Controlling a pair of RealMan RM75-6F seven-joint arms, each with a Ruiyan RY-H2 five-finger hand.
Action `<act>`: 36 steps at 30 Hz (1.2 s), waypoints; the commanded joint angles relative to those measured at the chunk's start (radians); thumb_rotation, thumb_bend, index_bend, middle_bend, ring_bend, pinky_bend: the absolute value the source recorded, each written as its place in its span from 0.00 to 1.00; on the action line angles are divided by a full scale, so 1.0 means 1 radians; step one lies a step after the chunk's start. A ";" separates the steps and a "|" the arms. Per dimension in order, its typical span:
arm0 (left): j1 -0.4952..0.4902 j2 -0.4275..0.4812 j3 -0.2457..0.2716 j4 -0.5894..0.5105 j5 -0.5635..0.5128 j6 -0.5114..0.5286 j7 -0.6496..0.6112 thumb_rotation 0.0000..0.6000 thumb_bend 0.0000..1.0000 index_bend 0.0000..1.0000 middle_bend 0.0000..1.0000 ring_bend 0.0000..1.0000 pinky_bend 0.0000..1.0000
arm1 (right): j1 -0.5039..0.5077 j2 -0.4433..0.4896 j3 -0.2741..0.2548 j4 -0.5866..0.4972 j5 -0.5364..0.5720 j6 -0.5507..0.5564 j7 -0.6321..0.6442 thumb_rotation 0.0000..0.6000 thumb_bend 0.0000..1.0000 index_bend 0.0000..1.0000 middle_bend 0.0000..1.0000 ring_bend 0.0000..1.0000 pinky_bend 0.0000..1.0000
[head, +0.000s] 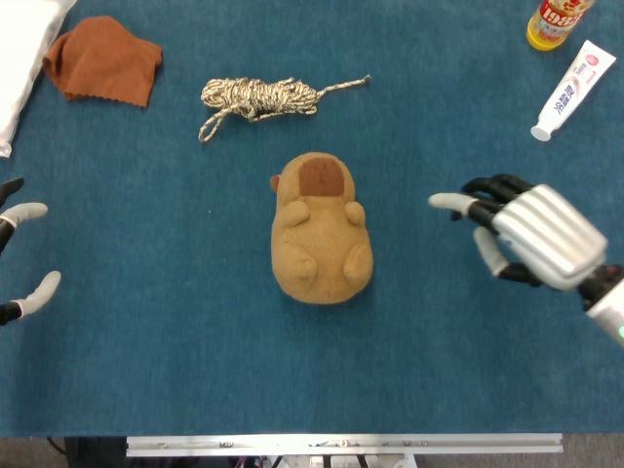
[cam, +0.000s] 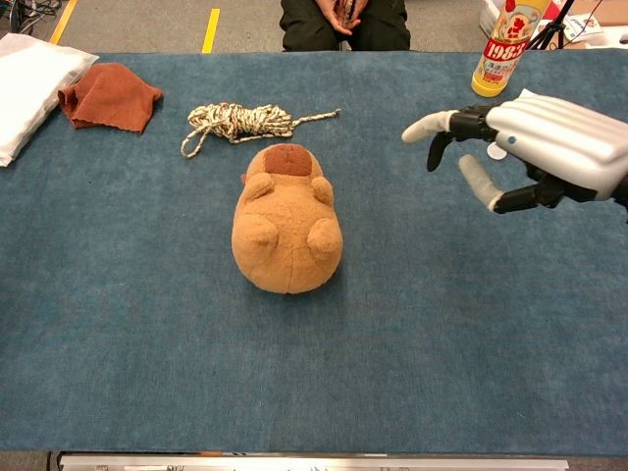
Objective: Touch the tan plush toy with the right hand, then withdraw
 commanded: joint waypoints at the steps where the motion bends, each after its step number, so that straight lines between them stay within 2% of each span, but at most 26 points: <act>1: 0.002 0.000 0.000 0.000 0.001 0.003 -0.001 1.00 0.21 0.27 0.13 0.04 0.07 | 0.048 -0.044 0.022 -0.026 0.060 -0.059 -0.076 1.00 0.77 0.22 0.40 0.22 0.25; 5: 0.006 0.002 0.000 0.002 -0.001 0.006 -0.005 1.00 0.21 0.27 0.13 0.04 0.07 | 0.091 -0.081 0.035 -0.039 0.112 -0.111 -0.137 1.00 0.75 0.22 0.40 0.22 0.26; 7: 0.007 0.003 0.000 0.004 -0.001 0.006 -0.007 1.00 0.21 0.27 0.13 0.04 0.08 | 0.115 -0.094 0.042 -0.045 0.157 -0.142 -0.167 1.00 0.68 0.22 0.40 0.22 0.26; 9: 0.008 0.003 0.000 0.005 -0.001 0.007 -0.009 1.00 0.21 0.27 0.13 0.04 0.07 | 0.130 -0.100 0.046 -0.055 0.200 -0.158 -0.202 1.00 0.57 0.22 0.36 0.21 0.23; 10: 0.008 0.003 0.000 0.006 -0.001 0.008 -0.011 1.00 0.21 0.27 0.13 0.04 0.07 | 0.138 -0.104 0.049 -0.063 0.224 -0.161 -0.230 1.00 0.50 0.26 0.32 0.18 0.19; 12: 0.009 0.003 0.000 0.008 -0.001 0.009 -0.013 1.00 0.21 0.27 0.13 0.04 0.07 | 0.148 -0.114 0.051 -0.072 0.250 -0.158 -0.270 1.00 0.45 0.33 0.27 0.13 0.14; 22: 0.010 0.001 -0.002 0.017 -0.001 0.006 -0.016 1.00 0.21 0.27 0.13 0.04 0.07 | 0.192 -0.191 0.054 -0.069 0.352 -0.111 -0.413 1.00 0.44 0.35 0.23 0.05 0.05; 36: 0.017 0.000 -0.002 0.035 -0.015 0.004 -0.028 1.00 0.21 0.27 0.13 0.04 0.07 | 0.284 -0.291 0.033 -0.021 0.496 -0.127 -0.520 1.00 0.44 0.35 0.22 0.05 0.05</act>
